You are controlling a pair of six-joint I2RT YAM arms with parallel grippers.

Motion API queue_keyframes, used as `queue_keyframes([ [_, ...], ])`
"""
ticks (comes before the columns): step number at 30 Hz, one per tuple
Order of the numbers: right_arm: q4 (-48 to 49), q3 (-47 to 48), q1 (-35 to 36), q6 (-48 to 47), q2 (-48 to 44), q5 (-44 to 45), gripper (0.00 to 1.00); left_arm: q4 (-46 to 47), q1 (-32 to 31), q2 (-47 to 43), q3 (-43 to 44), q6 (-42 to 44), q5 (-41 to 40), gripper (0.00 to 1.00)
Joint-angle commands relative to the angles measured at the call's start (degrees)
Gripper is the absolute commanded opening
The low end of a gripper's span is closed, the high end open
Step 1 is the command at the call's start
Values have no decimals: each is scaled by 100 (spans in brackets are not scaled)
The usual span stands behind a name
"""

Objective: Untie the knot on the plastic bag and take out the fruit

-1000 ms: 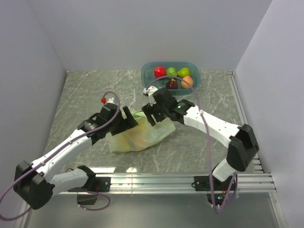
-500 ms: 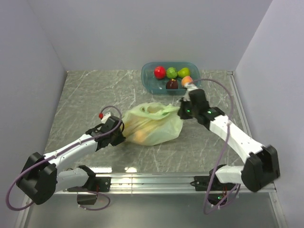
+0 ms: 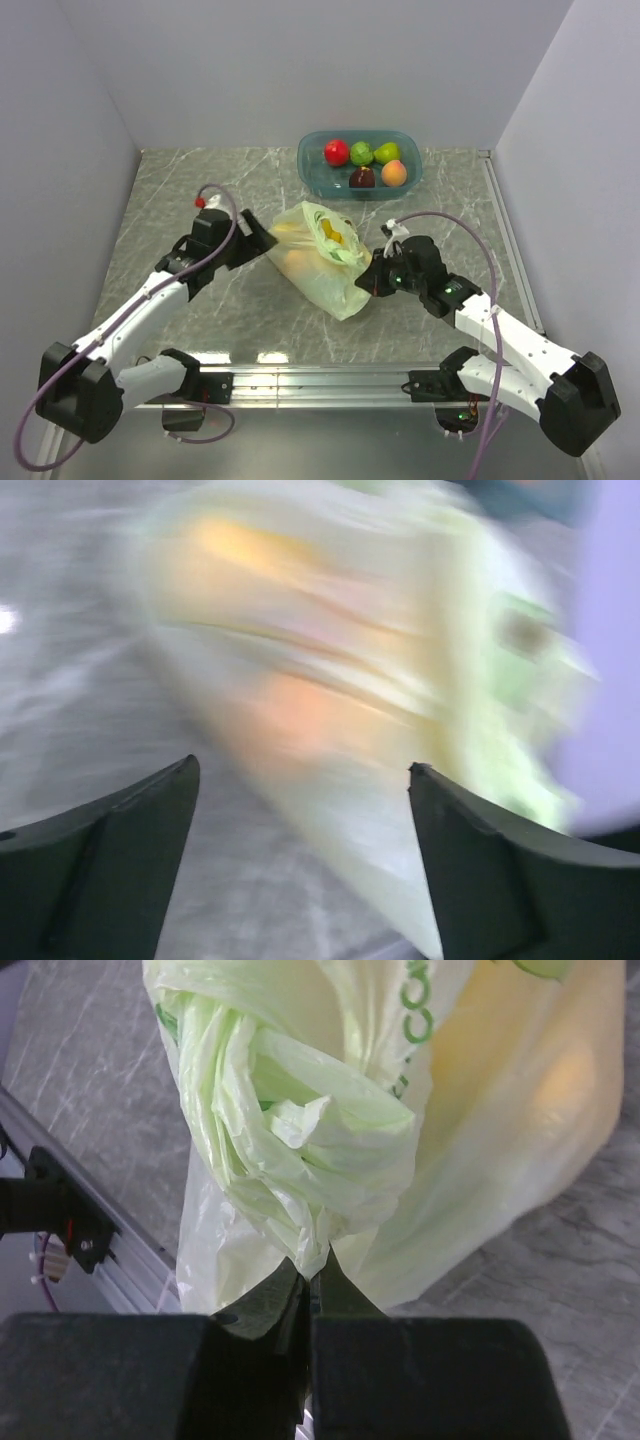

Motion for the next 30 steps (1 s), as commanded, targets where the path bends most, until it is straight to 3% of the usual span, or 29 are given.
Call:
queue_keyframes([
  [1, 158, 352, 250, -271, 54, 295, 0, 412, -839, -190, 605, -4, 469, 93],
  [7, 168, 378, 374, -297, 19, 497, 0, 860, -1588, 670, 1062, -303, 318, 95],
  [15, -8, 458, 506, -412, -7, 708, 0, 1063, -1799, 1724, 1633, -400, -156, 85],
  [16, -8, 449, 515, -412, -16, 725, 0, 993, -1799, 1796, 1695, -426, -374, 81],
  [19, -270, 449, 515, -385, -95, 1093, 0, 546, -1712, 1946, 2072, -322, -990, 38],
  [20, -376, 475, 515, -377, -173, 1425, 0, 161, -1642, 1911, 2248, -234, -1122, 11],
  [21, -491, 493, 419, -359, -226, 1646, 0, -8, -1450, 1754, 2302, -138, -1315, 1],
  [26, -1019, 720, -258, -210, -569, 1851, 0, -1088, -334, 972, 2381, 618, -1413, 1],
  [30, -1124, 1002, -390, -280, -631, 1806, 0, -1537, -25, 585, 2320, 1154, -1387, 1],
])
